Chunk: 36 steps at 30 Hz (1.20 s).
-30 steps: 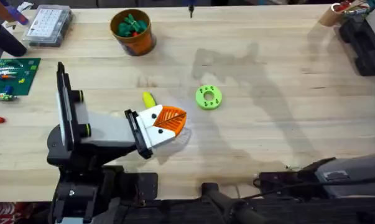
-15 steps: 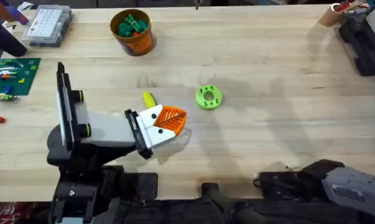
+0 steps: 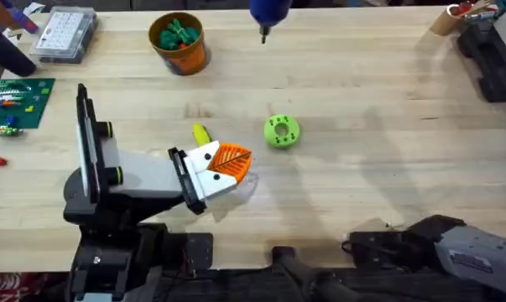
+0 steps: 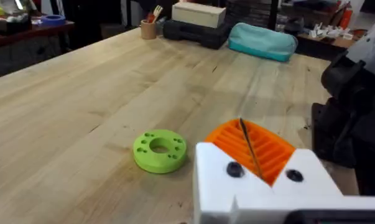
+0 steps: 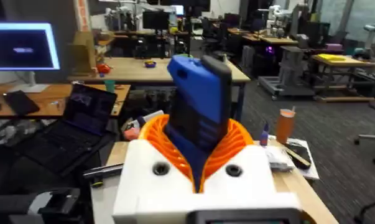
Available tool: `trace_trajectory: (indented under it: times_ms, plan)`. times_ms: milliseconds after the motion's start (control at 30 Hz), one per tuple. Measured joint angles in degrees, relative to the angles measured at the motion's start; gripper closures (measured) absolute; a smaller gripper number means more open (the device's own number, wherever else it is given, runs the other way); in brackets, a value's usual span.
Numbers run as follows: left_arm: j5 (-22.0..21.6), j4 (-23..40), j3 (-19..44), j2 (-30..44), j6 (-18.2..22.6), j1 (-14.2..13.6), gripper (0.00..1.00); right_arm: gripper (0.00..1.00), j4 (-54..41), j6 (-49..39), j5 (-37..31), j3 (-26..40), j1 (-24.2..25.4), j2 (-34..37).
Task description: Pick up the gripper from the table and insert it into the empty holder that is missing its gripper. Then pick up a screw, insert it into the mounting hole, and use the screwdriver to tighten it. Finally, clean up the table by picking up the vegetable and placing it into the bucket.
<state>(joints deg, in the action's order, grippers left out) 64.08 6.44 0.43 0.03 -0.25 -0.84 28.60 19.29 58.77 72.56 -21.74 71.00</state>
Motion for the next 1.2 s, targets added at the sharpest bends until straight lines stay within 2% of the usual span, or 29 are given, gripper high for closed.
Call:
trace_trajectory:
  times_ms: [367,533,900,1200]
  plan:
    - [0.00,0.00,0.00,0.00,0.00,0.00,0.997,0.979,8.61,2.49,2.23,-0.09,-6.08,2.84]
    - [0.01,0.00,0.00,0.00,0.00,0.00,0.997,0.979,9.09,3.73,2.37,-0.09,-6.90,3.75]
    - [0.00,0.00,0.00,0.00,0.02,0.00,0.997,0.979,12.09,4.50,2.39,-0.09,-13.02,3.89]
    - [0.00,0.00,0.00,0.00,0.00,0.00,0.997,0.979,12.31,3.04,2.43,-0.09,-16.66,6.66]
